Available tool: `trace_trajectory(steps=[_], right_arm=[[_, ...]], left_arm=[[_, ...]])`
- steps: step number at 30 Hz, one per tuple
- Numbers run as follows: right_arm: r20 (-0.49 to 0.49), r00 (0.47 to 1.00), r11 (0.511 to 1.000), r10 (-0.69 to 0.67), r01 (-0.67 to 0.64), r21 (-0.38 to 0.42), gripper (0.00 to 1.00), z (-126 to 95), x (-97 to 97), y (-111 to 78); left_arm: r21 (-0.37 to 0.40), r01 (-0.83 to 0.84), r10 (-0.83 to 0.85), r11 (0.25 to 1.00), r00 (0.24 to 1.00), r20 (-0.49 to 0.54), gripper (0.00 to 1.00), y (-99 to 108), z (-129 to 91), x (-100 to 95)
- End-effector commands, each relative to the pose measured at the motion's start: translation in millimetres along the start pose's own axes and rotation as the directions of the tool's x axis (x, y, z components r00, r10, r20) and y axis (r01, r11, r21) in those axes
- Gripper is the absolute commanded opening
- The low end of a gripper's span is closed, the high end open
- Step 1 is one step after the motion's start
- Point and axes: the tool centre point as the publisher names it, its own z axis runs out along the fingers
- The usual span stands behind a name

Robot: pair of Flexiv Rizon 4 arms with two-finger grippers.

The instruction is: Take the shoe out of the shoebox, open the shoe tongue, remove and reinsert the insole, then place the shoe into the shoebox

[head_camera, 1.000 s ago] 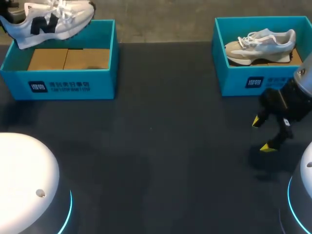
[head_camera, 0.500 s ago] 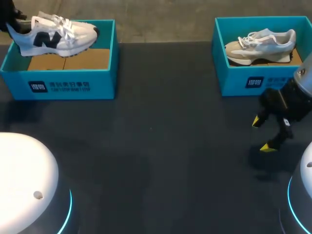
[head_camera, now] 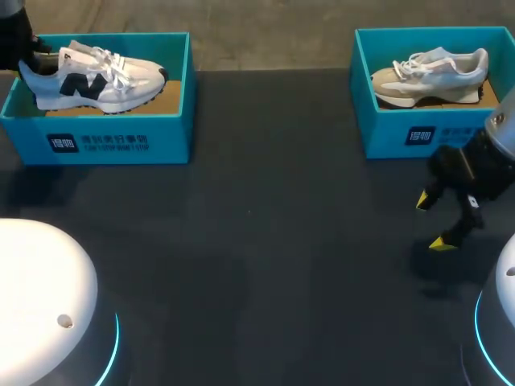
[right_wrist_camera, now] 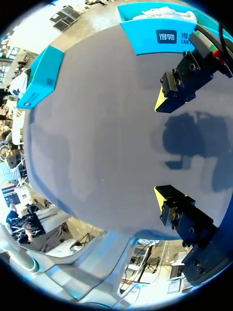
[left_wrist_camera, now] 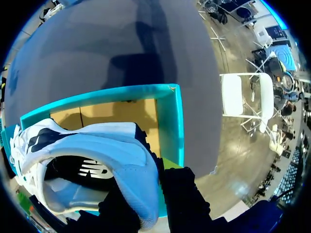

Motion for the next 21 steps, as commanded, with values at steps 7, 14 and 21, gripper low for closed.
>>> trace_trajectory(steps=[7,14,21], right_arm=[[0.002,1.0,1.0,0.001,-0.001,0.002,1.0,0,0.8,0.0],[0.002,1.0,1.0,0.001,-0.001,0.002,1.0,0,0.8,0.0],[0.002,1.0,1.0,0.001,-0.001,0.002,1.0,0,0.8,0.0]], left_arm=[[0.015,0.019,-0.019,1.0,0.999,-0.035,0.0,5,16,2.8],[0.034,0.04,-0.038,0.999,0.998,-0.04,0.0,4,25,5.4],[0.05,0.018,-0.016,0.999,0.999,-0.033,0.0,-5,30,-0.1]])
